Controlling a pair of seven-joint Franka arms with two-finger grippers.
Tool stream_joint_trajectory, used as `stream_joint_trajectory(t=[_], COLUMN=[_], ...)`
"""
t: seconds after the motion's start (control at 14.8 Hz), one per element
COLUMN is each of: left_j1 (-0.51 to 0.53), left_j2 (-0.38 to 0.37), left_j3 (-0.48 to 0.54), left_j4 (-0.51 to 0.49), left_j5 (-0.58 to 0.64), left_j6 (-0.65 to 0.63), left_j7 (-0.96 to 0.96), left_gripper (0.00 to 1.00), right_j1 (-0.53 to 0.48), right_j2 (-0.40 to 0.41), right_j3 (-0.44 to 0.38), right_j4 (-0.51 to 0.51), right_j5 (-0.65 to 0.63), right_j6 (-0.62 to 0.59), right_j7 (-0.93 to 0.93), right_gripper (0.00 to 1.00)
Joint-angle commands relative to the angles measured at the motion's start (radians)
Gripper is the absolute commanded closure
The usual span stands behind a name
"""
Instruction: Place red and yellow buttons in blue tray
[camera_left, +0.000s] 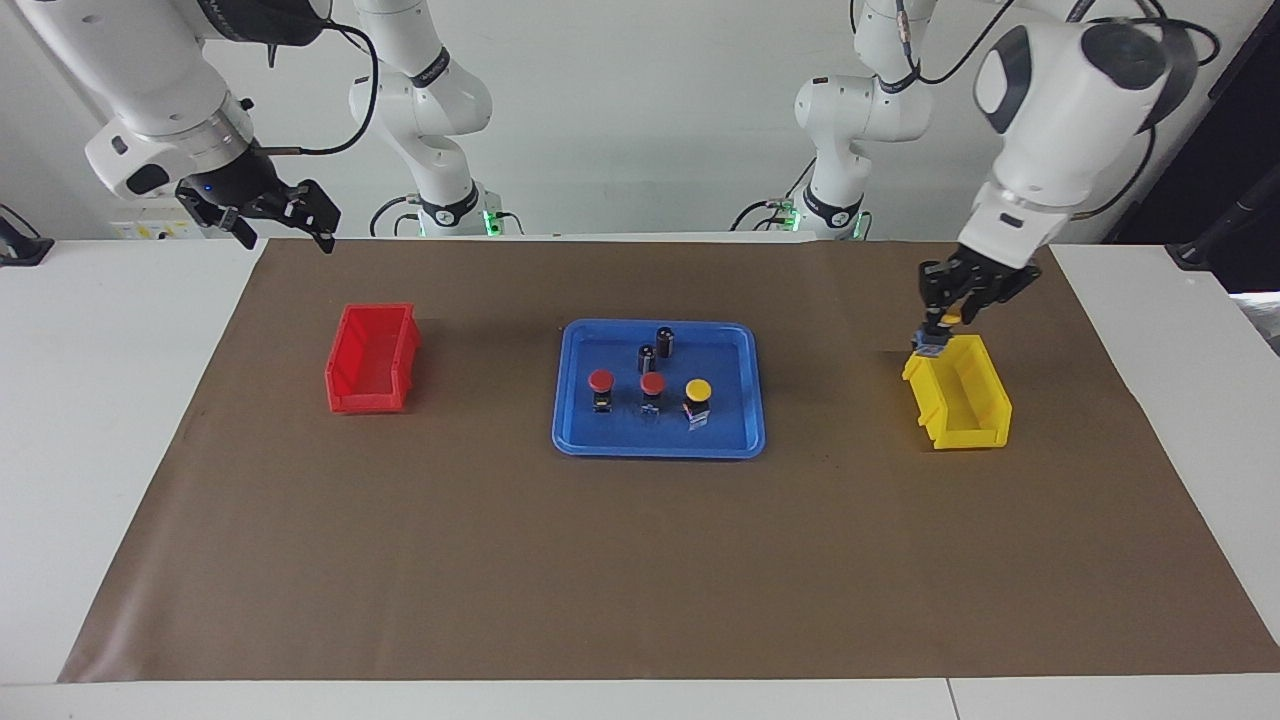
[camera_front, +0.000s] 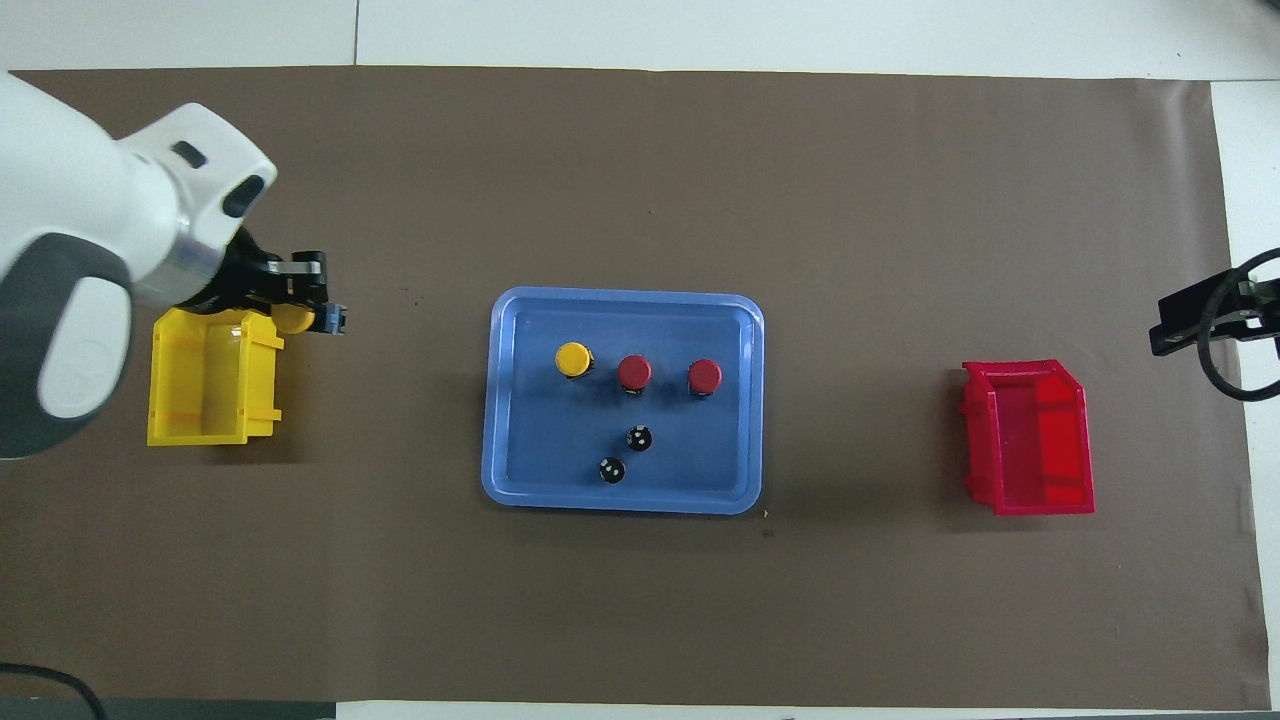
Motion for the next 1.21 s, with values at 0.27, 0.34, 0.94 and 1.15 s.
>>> stream_joint_trajectory(t=[0.27, 0.34, 0.94, 1.15], left_j1=[-0.157, -0.167, -0.224, -0.225], left_j2=[0.096, 0.099, 0.094, 0.111], left_j3=[0.015, 0.013, 0.015, 0.015], left_j4=[-0.1, -0.121, -0.242, -0.267], left_j5=[-0.062, -0.063, -0.096, -0.096], left_j6=[0.211, 0.223, 0.358, 0.411], left_j7=[-0.168, -0.168, -0.188, -0.193], left_gripper=[0.98, 0.98, 0.98, 0.98], right_j1=[-0.004, -0.003, -0.004, -0.004], right_j2=[-0.017, -0.017, -0.017, -0.017], right_j3=[0.001, 0.001, 0.001, 0.001], right_j4=[-0.022, -0.023, -0.023, -0.022], right_j5=[0.001, 0.001, 0.003, 0.001], right_j6=[0.003, 0.003, 0.003, 0.003], right_j7=[-0.022, -0.022, -0.022, -0.022], right_gripper=[0.0, 0.0, 0.0, 0.0])
